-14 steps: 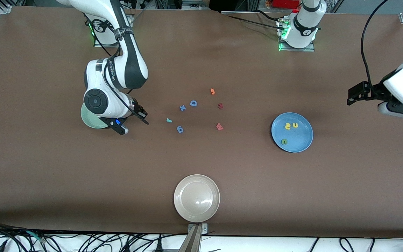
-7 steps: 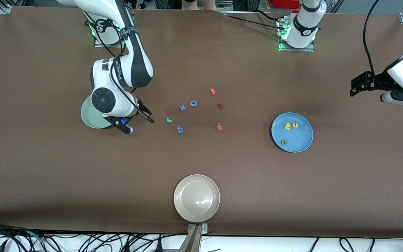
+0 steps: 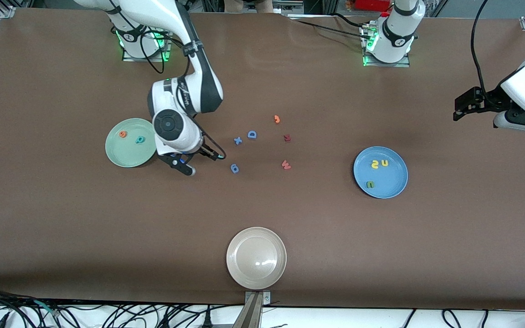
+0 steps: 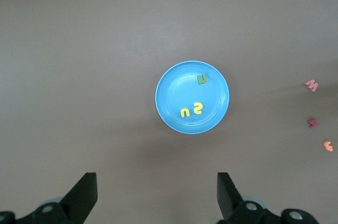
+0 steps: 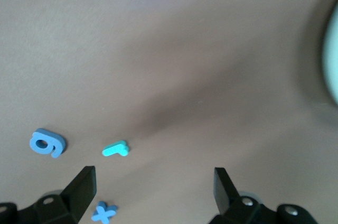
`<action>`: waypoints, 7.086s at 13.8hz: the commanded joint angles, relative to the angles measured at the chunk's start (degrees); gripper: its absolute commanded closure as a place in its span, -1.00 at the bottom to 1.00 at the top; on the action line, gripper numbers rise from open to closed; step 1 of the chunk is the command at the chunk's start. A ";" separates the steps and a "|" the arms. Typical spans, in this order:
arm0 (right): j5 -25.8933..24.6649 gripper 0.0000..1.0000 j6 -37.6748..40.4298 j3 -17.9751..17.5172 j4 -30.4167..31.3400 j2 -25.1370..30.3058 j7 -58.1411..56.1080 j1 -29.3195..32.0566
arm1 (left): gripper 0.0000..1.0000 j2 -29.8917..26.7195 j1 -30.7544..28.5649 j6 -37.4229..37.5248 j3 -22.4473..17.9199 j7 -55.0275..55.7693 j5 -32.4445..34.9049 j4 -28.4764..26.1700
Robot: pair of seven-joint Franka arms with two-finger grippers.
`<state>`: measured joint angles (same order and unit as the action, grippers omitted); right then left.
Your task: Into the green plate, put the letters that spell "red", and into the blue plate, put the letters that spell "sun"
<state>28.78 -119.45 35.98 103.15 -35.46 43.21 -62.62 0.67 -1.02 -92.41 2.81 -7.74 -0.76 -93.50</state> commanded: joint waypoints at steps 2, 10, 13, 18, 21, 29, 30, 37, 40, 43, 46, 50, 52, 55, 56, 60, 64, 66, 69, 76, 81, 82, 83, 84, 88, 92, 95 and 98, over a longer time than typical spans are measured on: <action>2.42 -0.97 -3.41 -0.47 0.65 -2.68 0.29 -0.66 | -1.00 -0.14 -0.65 0.30 0.61 -0.17 -0.56 -0.10; 5.76 -0.97 -8.34 -1.88 0.56 -5.32 0.38 -0.67 | -1.00 -0.05 -0.47 1.00 0.88 0.09 -0.04 0.34; 5.77 -0.97 -8.69 -1.88 0.56 -5.67 0.38 -0.58 | -1.00 0.38 -0.56 1.01 0.88 0.01 0.05 1.56; 5.77 -0.97 -10.19 -1.88 0.73 -6.55 0.29 -0.66 | -1.00 0.83 -1.35 1.01 0.70 0.18 -0.56 4.29; 5.85 -0.97 -12.46 -2.66 1.17 -7.25 0.29 -0.49 | -1.00 0.74 -1.96 1.01 0.35 0.18 -0.65 4.64; 8.58 -0.96 -14.31 -3.20 1.17 -7.34 0.12 -0.67 | -1.00 0.74 -2.40 3.12 1.05 0.36 0.05 6.93; 8.58 -0.93 -14.32 -3.46 1.26 -7.52 0.20 -0.67 | -1.00 0.65 -2.58 3.20 0.71 0.27 -0.12 6.93; 8.67 0.45 -13.88 -3.99 1.26 -7.69 0.20 -0.66 | -1.00 0.74 -2.93 3.56 0.70 0.36 -0.12 6.93; 8.67 0.70 -13.88 -3.99 1.26 -7.69 0.20 -0.67 | -1.00 0.74 -2.93 3.56 0.79 0.45 -0.12 6.93; 8.67 1.00 -13.53 -3.90 1.44 -7.17 -0.06 -0.58 | -1.00 0.74 -2.84 3.56 0.88 0.45 -0.12 6.93; 8.67 1.00 -10.29 -2.24 1.44 -5.42 -0.58 -0.66 | -1.00 0.74 -2.93 3.56 0.70 0.45 -0.12 6.93; 8.40 1.00 1.21 3.81 1.26 -0.41 -3.38 -0.67 | -1.00 0.74 -2.84 3.56 0.79 0.45 -0.12 6.93; 8.14 1.00 6.66 7.86 1.09 1.70 -6.20 -0.67 | -1.00 0.74 -2.76 3.56 0.88 0.45 -0.12 6.93; 7.26 1.00 14.39 14.62 0.91 4.17 -11.20 -0.75 | -1.00 0.74 -2.76 3.56 0.88 0.45 -0.12 6.93; 6.22 1.00 17.03 17.17 0.82 4.26 -13.74 -0.84 | -1.00 0.74 -2.76 3.56 0.88 0.45 -0.12 6.93; 2.60 1.00 21.80 25.52 1.00 5.49 -24.37 -1.72 | -1.00 0.74 -2.58 3.56 0.88 0.45 -0.12 6.93; 2.60 1.00 21.72 30.72 4.33 4.88 -36.51 -1.63 | -1.00 0.74 -2.58 3.56 0.88 0.45 -0.12 6.93; 2.69 1.00 18.58 31.17 7.66 4.70 -39.42 -1.63 | -1.00 0.74 -2.49 3.56 0.97 0.45 -0.21 6.93; 3.13 1.00 7.60 29.86 15.48 4.70 -43.29 -1.81 | -1.00 0.74 -2.49 3.56 0.88 0.45 -0.21 6.93; 3.48 1.00 2.64 28.36 18.40 4.61 -45.32 -1.72 | -1.00 1.00 -2.32 3.99 1.23 0.80 -0.30 6.93; 3.48 -0.63 3.00 27.83 17.79 4.00 -45.24 -1.81 | -1.00 1.18 -2.14 4.35 2.02 3.51 -0.65 6.93; 3.48 -0.98 3.00 27.74 17.70 4.00 -45.06 -1.81 | -1.00 1.53 -2.14 4.35 2.37 4.65 -0.48 6.93; 3.48 -0.98 3.08 27.74 17.70 3.82 -45.15 -1.81 | -1.00 1.53 -2.14 4.35 2.81 5.97 -0.13 6.84; 3.48 -0.98 3.00 27.74 17.70 3.73 -45.32 -1.72 | -1.00 1.70 -2.14 4.35 2.90 7.72 -0.12 6.84; 3.48 -0.98 2.47 27.22 17.70 1.54 -45.24 -1.72 | -1.00 2.14 -2.14 3.82 6.58 11.77 0.40 6.93; 6.02 -0.98 3.09 24.66 17.70 1.71 -42.87 -3.91 | -1.00 2.23 -2.14 3.56 10.89 15.03 4.70 6.93; 7.96 -0.98 2.82 24.40 17.35 1.62 -32.70 -9.52 | -1.00 2.58 -2.05 2.59 11.25 17.49 4.27 6.93; 12.68 -0.98 2.74 23.01 16.38 1.54 -26.71 -12.43 | -1.00 3.11 -1.00 2.50 11.25 17.50 4.10 7.02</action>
<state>37.81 -116.38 59.47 120.08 -33.45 13.46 -73.39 2.63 -2.76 -90.05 13.84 8.76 2.22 -88.14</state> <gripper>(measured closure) 0.004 0.000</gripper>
